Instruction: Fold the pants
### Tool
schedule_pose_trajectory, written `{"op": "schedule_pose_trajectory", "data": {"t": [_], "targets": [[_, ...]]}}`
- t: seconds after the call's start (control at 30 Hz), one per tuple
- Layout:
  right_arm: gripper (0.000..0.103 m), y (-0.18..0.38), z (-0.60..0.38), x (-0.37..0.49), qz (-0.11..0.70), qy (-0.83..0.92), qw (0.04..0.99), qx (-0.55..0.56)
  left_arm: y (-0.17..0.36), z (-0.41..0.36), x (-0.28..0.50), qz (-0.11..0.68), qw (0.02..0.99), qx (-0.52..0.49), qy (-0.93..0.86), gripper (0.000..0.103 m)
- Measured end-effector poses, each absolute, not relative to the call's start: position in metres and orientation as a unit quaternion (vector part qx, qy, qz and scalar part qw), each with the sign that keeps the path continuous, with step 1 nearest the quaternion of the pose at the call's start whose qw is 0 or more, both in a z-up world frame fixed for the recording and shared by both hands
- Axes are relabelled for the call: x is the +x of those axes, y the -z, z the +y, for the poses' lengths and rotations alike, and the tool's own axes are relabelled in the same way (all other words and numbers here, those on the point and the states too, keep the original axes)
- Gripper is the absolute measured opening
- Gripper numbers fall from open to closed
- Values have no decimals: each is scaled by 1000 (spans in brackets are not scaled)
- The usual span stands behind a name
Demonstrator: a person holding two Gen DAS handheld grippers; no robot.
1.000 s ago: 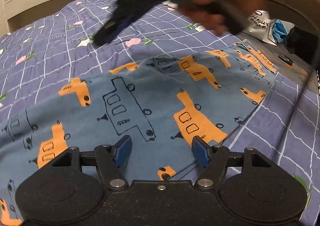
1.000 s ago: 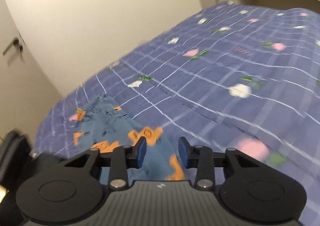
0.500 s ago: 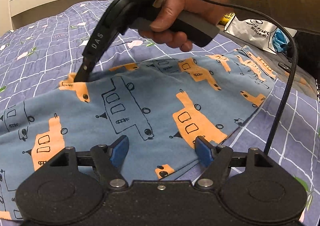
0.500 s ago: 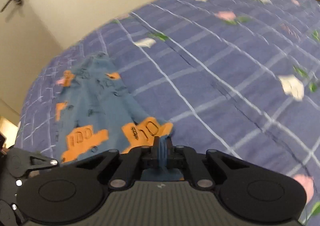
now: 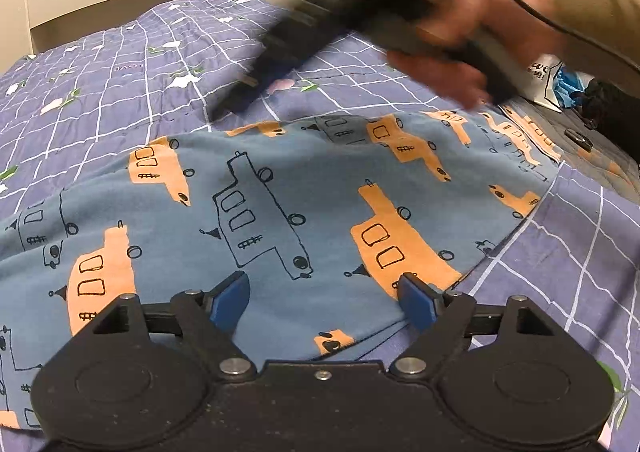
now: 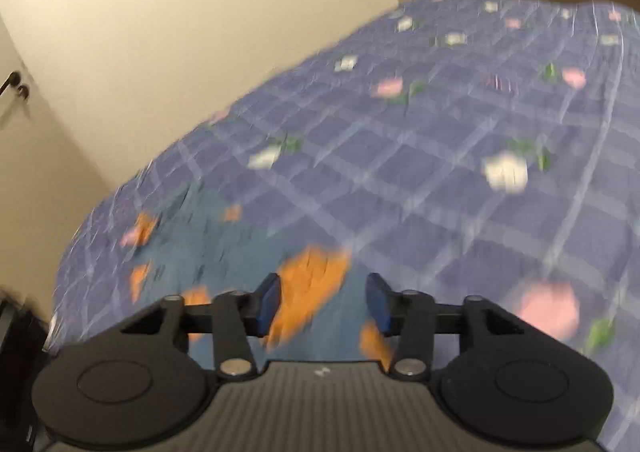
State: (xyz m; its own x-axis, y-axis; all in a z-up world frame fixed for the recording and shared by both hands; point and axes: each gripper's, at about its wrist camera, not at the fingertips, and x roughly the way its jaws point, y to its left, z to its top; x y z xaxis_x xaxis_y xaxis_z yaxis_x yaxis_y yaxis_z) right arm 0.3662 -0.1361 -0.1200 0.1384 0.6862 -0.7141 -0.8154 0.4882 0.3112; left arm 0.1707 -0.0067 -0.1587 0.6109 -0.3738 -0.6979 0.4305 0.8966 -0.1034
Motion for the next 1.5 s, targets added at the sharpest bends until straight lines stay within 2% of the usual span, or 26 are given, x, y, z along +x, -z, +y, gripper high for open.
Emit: {"op": "schedule_pose_trajectory", "data": {"t": [0.07,0.1,0.13,0.17,0.23,0.27,0.3,0.33,0.43,0.53,0.63,0.7,0.73,0.77,0.9,1.0,1.13,1.17,1.2,1.23,1.3,1.37,1.5], "targets": [[49,133,-161,356,448,-492,744,-61,158,-8,172,383,896,37,221,85],[29,141,-175,353,457,-468,754,-66,157,-10,172,385,896,39,218,86],[0,145,-190,350,451,-433,777,-77,155,-11,172,386,896,43,215,86],[1,142,-205,347,447,-407,794,-59,152,-13,172,386,897,48,210,85],[24,123,-254,339,418,-367,831,12,139,-19,168,369,906,59,200,84],[50,112,-279,330,398,-352,847,34,131,-23,168,360,908,59,208,84],[66,103,-305,319,380,-336,860,53,125,-30,168,352,908,57,222,84],[67,97,-332,307,369,-318,871,70,119,-37,169,345,907,59,236,84],[63,99,-406,274,380,-263,878,127,110,-70,181,336,898,79,271,84],[59,114,-465,238,393,-210,875,187,114,-109,198,350,877,90,316,77],[50,135,-508,211,407,-174,863,241,123,-147,216,381,848,70,360,67],[49,149,-526,198,411,-150,855,278,131,-169,229,406,831,55,377,58],[48,157,-529,193,413,-149,846,302,135,-179,234,413,827,57,377,49],[48,165,-533,189,416,-150,836,323,139,-186,236,417,825,65,376,47],[46,186,-538,190,414,-155,823,356,147,-200,242,425,821,96,368,47],[33,202,-541,201,415,-153,821,360,146,-201,241,424,821,103,368,47],[31,210,-541,215,405,-164,819,373,146,-200,245,426,822,102,364,47],[26,208,-534,218,406,-165,820,369,146,-200,245,425,823,99,363,47],[12,206,-531,218,405,-169,823,361,145,-199,244,425,825,94,361,47],[12,201,-526,218,400,-179,828,351,144,-199,244,425,827,88,358,47],[11,187,-517,211,384,-189,844,321,137,-193,244,418,833,65,357,50],[11,173,-510,205,364,-198,855,313,128,-185,247,405,845,36,348,75],[11,141,-480,195,339,-205,892,219,112,-154,276,414,837,-122,337,89]]}}
